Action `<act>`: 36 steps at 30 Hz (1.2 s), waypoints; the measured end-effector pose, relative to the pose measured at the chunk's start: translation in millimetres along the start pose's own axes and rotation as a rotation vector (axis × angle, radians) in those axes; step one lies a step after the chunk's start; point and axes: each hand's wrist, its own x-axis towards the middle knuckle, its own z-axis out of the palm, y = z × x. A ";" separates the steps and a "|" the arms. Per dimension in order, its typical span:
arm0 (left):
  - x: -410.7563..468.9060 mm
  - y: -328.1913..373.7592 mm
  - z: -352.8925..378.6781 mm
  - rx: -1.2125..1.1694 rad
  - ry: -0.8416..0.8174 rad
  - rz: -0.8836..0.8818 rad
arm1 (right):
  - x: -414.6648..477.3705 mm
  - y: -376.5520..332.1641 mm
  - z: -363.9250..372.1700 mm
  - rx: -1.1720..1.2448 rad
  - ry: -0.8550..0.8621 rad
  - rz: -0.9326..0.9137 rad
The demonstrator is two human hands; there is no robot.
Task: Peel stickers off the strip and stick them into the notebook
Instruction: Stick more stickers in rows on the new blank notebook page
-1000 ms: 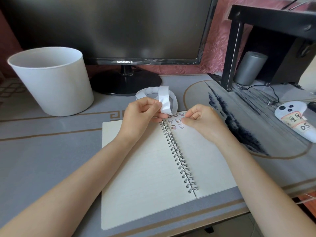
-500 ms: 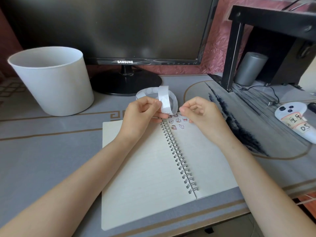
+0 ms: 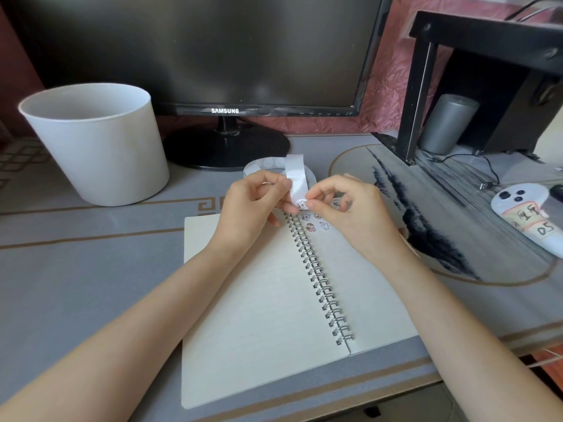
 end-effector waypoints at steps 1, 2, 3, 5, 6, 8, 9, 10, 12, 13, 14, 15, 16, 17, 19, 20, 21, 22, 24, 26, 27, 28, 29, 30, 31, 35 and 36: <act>0.1 0.2 0.0 -0.010 -0.004 0.000 | -0.2 -1.3 -0.4 0.019 0.005 0.005; 0.3 0.7 0.1 -0.020 -0.011 -0.002 | 0.1 -2.3 -0.9 0.047 0.012 0.014; 0.6 0.9 0.4 -0.029 -0.021 -0.007 | 0.8 -2.9 -1.3 0.077 0.019 0.026; 1.1 0.8 0.7 -0.032 -0.046 -0.013 | 2.1 -3.9 -2.3 0.132 0.034 0.045; 1.1 0.3 0.7 -0.029 -0.058 -0.014 | 2.4 -4.3 -2.7 0.149 0.039 0.051; 1.3 -1.4 0.6 -0.014 -0.076 -0.012 | 2.0 -4.8 -3.2 0.162 0.042 0.055; 1.5 -2.4 0.4 0.000 -0.082 -0.009 | 1.7 -5.0 -3.1 0.165 0.037 0.054; 1.7 -3.3 0.5 0.012 -0.085 -0.005 | 1.5 -4.8 -2.7 0.167 0.034 0.054; 1.8 -4.6 0.7 0.010 -0.085 0.002 | 1.8 -3.9 -2.0 0.165 0.031 0.058; 1.9 -5.0 0.9 0.000 -0.084 0.004 | 2.1 -3.3 -1.6 0.158 0.030 0.057; 1.9 -5.0 0.9 -0.007 -0.081 0.005 | 2.4 -2.7 -1.3 0.149 0.028 0.051; 1.8 -5.0 1.1 -0.010 -0.079 0.006 | 2.5 -2.2 -0.9 0.142 0.025 0.043; 1.5 -4.9 1.1 -0.011 -0.078 0.007 | 2.3 -2.1 -0.5 0.139 0.021 0.037; 1.6 -4.9 1.0 -0.014 -0.077 0.010 | 2.1 -2.4 -0.1 0.141 0.017 0.032; 1.5 -5.0 1.0 -0.028 -0.075 0.012 | 1.6 -3.2 0.4 0.154 0.015 0.029; 1.4 -4.7 1.0 -0.036 -0.075 0.012 | 1.5 -3.6 0.4 0.162 0.017 0.033; 1.3 -4.5 1.0 -0.040 -0.076 0.012 | 1.5 -4.0 0.1 0.170 0.020 0.039; 1.3 -4.3 1.2 -0.041 -0.079 0.011 | 1.4 -4.3 -0.2 0.174 0.021 0.042; 1.2 -4.0 1.2 -0.039 -0.087 0.010 | 1.2 -5.3 -0.7 0.173 0.021 0.049; 0.8 -3.5 1.3 -0.038 -0.091 0.009 | 1.2 -5.5 -0.8 0.172 0.023 0.061; 0.6 -3.2 1.3 -0.038 -0.093 0.009 | 1.3 -5.3 -0.7 0.174 0.022 0.069; 0.3 -2.8 1.4 -0.037 -0.097 0.007 | 1.2 -5.2 -0.7 0.176 0.018 0.075; 0.0 -2.3 1.5 -0.036 -0.100 0.005 | 1.2 -4.7 -0.5 0.171 0.013 0.080; -0.3 -2.0 1.6 -0.036 -0.102 0.001 | 1.2 -3.9 -0.3 0.157 0.008 0.080; -0.4 -1.9 1.8 -0.039 -0.100 -0.005 | 1.1 -3.1 -0.3 0.132 0.004 0.073; 0.3 -2.3 2.0 -0.050 -0.087 -0.032 | 1.2 1.0 -0.2 -0.002 -0.013 -0.004; 0.5 -2.3 2.1 -0.048 -0.086 -0.039 | 1.4 2.6 -0.7 -0.016 -0.023 -0.021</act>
